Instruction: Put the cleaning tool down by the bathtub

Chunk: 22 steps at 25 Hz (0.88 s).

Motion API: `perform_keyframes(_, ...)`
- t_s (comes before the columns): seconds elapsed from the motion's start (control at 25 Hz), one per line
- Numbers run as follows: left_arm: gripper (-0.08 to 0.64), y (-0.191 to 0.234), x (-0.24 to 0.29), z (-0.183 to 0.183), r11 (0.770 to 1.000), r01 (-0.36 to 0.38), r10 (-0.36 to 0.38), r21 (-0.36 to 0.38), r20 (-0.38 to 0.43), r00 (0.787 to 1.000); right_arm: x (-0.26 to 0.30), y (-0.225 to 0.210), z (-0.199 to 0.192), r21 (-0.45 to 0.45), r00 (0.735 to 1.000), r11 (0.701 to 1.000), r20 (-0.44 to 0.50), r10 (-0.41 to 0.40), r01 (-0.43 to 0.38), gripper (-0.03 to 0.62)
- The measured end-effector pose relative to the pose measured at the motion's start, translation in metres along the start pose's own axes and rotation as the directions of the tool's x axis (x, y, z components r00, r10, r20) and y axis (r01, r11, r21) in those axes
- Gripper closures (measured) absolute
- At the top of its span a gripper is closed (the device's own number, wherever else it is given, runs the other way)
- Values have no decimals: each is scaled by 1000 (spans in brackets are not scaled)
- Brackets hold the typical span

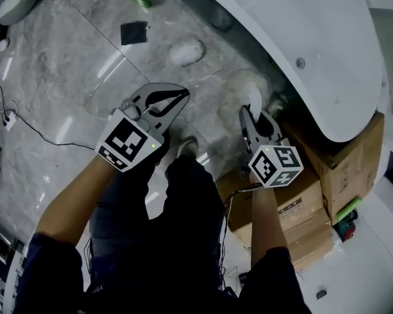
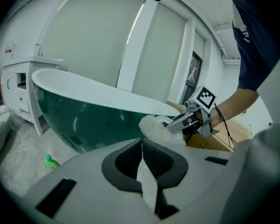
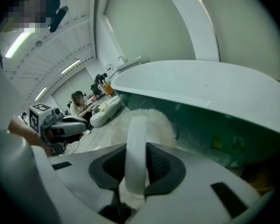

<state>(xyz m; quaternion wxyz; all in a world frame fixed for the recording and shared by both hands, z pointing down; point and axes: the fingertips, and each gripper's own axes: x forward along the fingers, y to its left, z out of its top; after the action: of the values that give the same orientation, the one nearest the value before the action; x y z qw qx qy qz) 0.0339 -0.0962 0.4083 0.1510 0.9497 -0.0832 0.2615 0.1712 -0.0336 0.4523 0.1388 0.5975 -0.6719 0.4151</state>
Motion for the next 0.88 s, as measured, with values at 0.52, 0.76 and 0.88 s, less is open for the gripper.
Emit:
perform_keyframes(0.52, 528, 51, 97, -177, 985, 99, -84, 144, -105, 991, 170, -95, -150, -67, 996, 998, -91, -10, 4, 505)
perform_keyframes(0.76, 528, 66, 127, -230, 981, 106, -86, 165, -122, 989, 222, -129, -192, -51, 995, 999, -104, -5, 0, 505)
perform_keyframes(0.88, 528, 69, 143, -250, 980, 115, -95, 160, -125, 988, 242, -143, -210, -68, 993, 998, -121, -11, 2, 505)
